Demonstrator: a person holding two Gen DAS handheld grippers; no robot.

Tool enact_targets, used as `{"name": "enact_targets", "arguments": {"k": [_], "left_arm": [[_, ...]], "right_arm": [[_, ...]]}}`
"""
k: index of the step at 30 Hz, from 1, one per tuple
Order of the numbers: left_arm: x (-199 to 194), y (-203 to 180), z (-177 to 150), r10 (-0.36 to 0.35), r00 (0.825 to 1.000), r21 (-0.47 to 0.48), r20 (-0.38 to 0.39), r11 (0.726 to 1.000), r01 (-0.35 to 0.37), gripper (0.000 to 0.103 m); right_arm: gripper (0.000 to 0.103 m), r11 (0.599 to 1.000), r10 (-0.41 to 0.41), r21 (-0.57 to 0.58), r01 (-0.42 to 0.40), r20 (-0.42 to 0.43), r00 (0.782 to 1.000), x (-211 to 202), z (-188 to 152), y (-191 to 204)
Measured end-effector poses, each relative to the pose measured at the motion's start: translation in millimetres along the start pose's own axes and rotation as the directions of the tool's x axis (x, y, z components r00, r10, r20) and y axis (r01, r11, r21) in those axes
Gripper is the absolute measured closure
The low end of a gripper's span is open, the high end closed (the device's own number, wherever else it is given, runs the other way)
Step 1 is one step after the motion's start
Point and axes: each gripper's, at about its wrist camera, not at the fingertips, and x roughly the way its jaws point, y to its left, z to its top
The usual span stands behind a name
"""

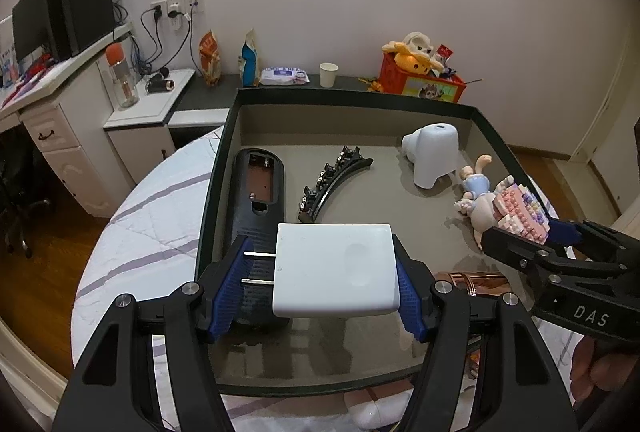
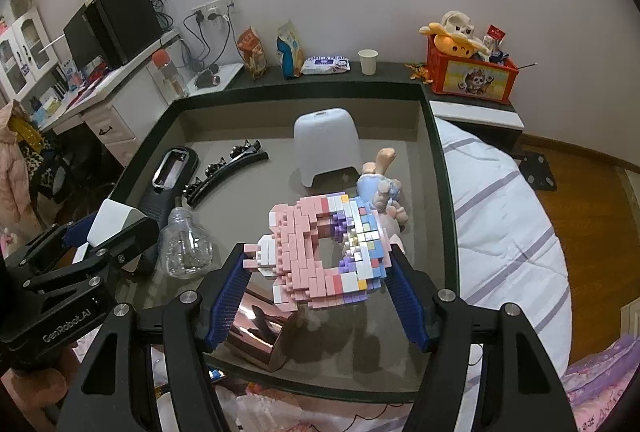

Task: Organize rigid objects
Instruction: 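Lower the charger into the box with the left tool while the right tool places the block figure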

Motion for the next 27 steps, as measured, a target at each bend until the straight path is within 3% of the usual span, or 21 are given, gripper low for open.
{"name": "enact_targets", "arguments": {"k": [11,13,15,16,18,19,27], "left_arm": [[15,4,-6,0.027,0.999,-0.003,-0.046,1.0,-0.028,0.035],[15,4,-6,0.027,0.999,-0.001,-0.046,1.0,-0.027,0.032],[11,3,-6,0.031,0.999,0.007,-0.033,1.0,-0.031,0.019],[8,2,-6,0.016,1.0,0.01,-0.026,1.0,-0.016,0.017],[4,0,-6,0.024,1.0,0.016,-0.015,1.0,-0.024,0.005],[1,-1,-6,0.039,0.999,0.019,-0.005,0.999,-0.039,0.002],[-38,9,-8,0.042,0.997,-0.027,0.066,0.999,-0.04,0.001]], "right_arm": [[0.034,1.0,-0.007,0.004,0.007,-0.021,1.0,12,1,-2],[0.034,1.0,-0.015,0.005,0.015,-0.019,1.0,12,-1,-2],[0.034,1.0,-0.015,0.007,0.015,-0.021,1.0,13,-2,-3],[0.033,1.0,-0.015,0.008,0.015,-0.02,1.0,12,-3,-4],[0.022,1.0,-0.016,0.012,0.016,-0.003,1.0,8,-3,-4],[0.022,1.0,-0.016,0.013,0.016,0.003,1.0,6,-3,-4],[0.011,0.999,-0.031,0.047,0.027,0.076,0.997,-28,-7,-6]]}}
